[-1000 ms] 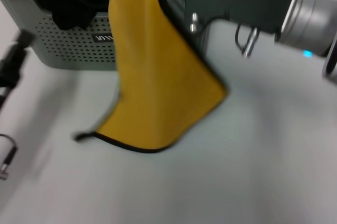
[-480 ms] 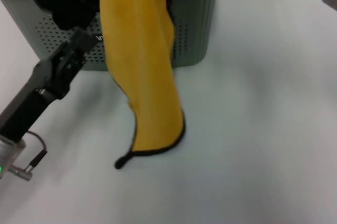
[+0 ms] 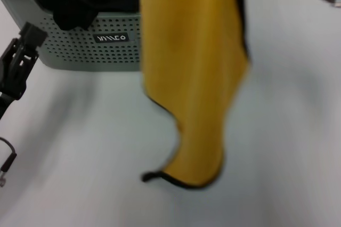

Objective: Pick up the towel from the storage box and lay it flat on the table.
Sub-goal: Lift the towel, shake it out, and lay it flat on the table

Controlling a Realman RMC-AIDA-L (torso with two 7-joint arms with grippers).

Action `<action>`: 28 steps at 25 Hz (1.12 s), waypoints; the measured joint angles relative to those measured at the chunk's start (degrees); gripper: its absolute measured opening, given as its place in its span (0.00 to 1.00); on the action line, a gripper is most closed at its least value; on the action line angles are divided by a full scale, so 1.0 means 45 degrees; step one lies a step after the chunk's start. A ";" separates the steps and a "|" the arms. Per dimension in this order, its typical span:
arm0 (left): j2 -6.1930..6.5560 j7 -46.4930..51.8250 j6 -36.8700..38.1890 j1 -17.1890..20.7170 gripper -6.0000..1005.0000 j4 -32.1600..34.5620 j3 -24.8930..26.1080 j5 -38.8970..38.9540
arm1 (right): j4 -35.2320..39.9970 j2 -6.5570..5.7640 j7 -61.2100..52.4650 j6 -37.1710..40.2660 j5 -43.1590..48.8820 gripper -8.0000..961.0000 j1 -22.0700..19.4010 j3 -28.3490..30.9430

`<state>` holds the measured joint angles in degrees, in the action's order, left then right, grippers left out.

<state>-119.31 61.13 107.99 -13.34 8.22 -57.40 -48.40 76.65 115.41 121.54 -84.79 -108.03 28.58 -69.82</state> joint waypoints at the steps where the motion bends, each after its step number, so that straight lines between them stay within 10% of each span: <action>1: 0.0042 0.0018 0.0024 -0.0039 0.33 0.0116 -0.0028 -0.0076 | -0.0001 -0.0024 -0.0132 -0.0427 0.0141 0.02 0.0077 0.0348; 11: 0.0171 0.0495 0.1347 -0.1279 0.33 0.1670 -0.0077 -0.2537 | -0.0191 -0.0938 -0.1193 -0.3759 -0.0188 0.02 0.0746 0.2013; 28: 0.0124 0.0354 0.1922 -0.2674 0.33 0.5058 -0.2398 -0.3886 | -0.0232 -0.1191 -0.1554 -0.4185 -0.0486 0.02 0.1080 0.1490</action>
<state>-118.75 62.72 116.64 -25.37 30.98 -68.19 -65.88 75.60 110.05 114.55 -103.62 -110.22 33.44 -63.11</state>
